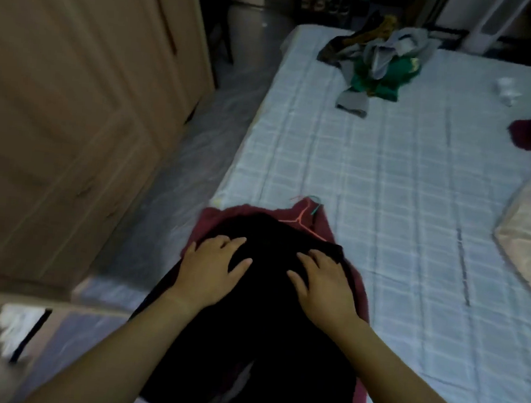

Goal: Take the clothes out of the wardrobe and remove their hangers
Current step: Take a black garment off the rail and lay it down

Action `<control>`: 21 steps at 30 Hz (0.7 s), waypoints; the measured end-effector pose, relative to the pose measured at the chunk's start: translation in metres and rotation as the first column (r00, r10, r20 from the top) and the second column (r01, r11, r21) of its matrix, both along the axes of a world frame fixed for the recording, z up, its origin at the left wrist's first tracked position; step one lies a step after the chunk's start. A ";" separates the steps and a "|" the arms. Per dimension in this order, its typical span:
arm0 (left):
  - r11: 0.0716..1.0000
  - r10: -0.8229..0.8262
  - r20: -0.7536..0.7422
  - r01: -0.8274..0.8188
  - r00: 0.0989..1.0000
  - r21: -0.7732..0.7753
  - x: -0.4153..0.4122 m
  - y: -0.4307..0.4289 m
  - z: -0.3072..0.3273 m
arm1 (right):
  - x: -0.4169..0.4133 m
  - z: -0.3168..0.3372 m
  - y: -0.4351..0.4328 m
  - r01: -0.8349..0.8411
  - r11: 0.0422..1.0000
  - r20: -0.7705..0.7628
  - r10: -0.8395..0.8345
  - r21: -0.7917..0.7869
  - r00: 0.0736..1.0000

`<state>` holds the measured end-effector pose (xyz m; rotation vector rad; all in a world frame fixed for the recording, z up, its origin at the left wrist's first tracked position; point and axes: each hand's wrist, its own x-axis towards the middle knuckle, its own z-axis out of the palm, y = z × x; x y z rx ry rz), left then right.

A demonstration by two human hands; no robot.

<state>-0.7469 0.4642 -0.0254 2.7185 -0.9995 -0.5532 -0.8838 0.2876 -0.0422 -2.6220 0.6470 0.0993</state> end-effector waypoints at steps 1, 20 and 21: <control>0.999 0.042 -0.008 -0.042 0.999 0.001 -0.010 0.016 0.000 | -0.001 0.000 0.013 -0.052 0.998 -0.026 0.053 0.034 0.998; 0.516 0.855 0.105 -0.817 0.507 -0.258 -0.142 0.374 0.056 | 0.057 0.049 0.360 -0.822 0.569 0.239 0.796 0.019 0.557; 0.501 0.865 0.129 -0.816 0.485 -0.290 -0.145 0.400 0.063 | 0.059 0.053 0.392 -0.838 0.546 0.273 0.806 0.003 0.526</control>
